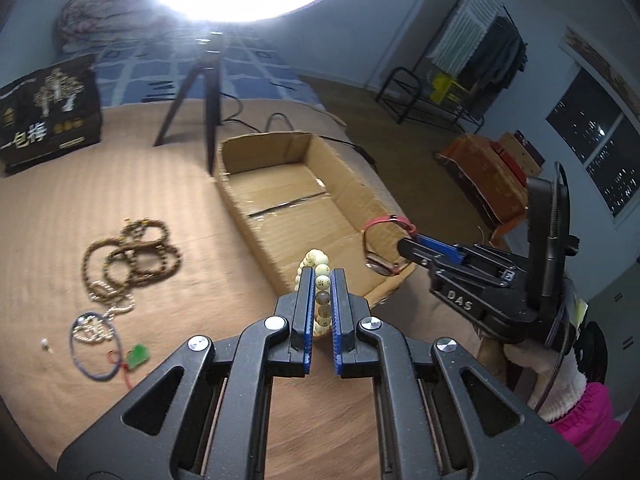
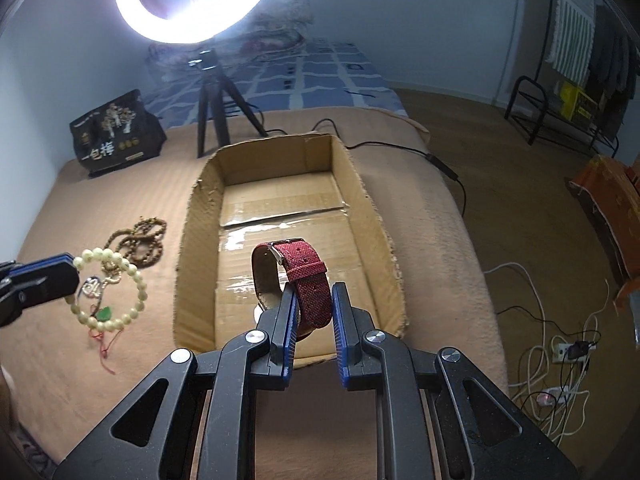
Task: Organize jewelry
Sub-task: 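Carry the bracelet and watch into the cardboard box and open both tools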
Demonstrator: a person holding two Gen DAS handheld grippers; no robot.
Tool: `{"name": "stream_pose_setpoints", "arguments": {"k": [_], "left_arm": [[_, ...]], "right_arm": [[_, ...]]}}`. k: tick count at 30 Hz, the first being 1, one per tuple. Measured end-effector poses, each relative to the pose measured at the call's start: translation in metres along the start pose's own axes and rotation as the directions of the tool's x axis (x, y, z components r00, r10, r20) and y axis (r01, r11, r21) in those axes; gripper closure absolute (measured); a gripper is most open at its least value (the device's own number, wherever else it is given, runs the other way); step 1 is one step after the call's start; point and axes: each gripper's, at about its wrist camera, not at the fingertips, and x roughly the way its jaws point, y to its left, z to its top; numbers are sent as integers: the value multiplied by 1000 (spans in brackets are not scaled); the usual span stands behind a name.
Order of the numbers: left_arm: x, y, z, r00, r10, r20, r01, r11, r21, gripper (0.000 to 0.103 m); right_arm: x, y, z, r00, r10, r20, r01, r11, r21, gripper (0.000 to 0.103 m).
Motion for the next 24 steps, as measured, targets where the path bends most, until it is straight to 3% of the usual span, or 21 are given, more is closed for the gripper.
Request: {"name": "stream_pose_setpoints", "arguments": {"k": [6, 14, 24], "left_arm": [[23, -17, 6, 1000, -27, -5, 27, 1000, 6, 98], [54, -19, 5, 999, -5, -44, 5, 1000, 4, 98], [61, -21, 3, 998, 19, -52, -19, 1000, 8, 98]], "right_arm": [[6, -10, -1, 999, -31, -15, 32, 999, 23, 88], [10, -16, -2, 999, -43, -27, 44, 999, 30, 88], [12, -17, -1, 999, -36, -26, 37, 998, 44, 87]]}}
